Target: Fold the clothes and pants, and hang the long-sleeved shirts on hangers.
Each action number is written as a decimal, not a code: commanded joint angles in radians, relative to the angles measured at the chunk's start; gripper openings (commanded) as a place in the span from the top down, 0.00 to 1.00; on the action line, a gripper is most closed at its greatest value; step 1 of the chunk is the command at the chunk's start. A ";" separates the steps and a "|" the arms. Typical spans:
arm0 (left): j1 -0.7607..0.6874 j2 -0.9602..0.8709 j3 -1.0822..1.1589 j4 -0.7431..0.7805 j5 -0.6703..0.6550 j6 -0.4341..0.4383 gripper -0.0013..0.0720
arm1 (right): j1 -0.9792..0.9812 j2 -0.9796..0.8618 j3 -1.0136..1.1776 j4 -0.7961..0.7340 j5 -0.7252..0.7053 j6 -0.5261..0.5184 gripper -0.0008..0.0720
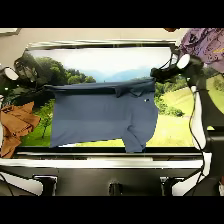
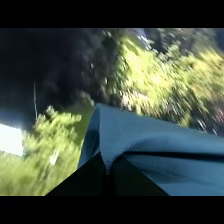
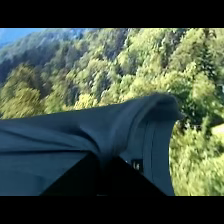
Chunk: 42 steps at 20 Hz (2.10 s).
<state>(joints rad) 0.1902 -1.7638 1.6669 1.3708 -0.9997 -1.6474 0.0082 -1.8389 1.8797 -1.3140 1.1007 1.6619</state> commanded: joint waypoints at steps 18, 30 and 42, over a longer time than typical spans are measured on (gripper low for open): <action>-0.023 -0.134 0.003 0.077 -0.448 -0.021 0.96 | 0.021 -0.113 -0.002 -0.138 0.290 0.032 0.95; -0.047 -0.174 0.060 0.081 -0.469 -0.039 0.15 | 0.021 -0.145 -0.002 -0.048 0.334 0.027 0.41; 0.188 0.276 -0.170 0.140 -0.557 -0.037 0.07 | -0.320 0.426 -0.616 0.307 0.362 -0.237 0.31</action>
<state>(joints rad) 0.3023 -1.6394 1.6814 1.5295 -1.5761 -1.6829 -0.2058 -1.5894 1.5570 -1.1412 1.4944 1.5013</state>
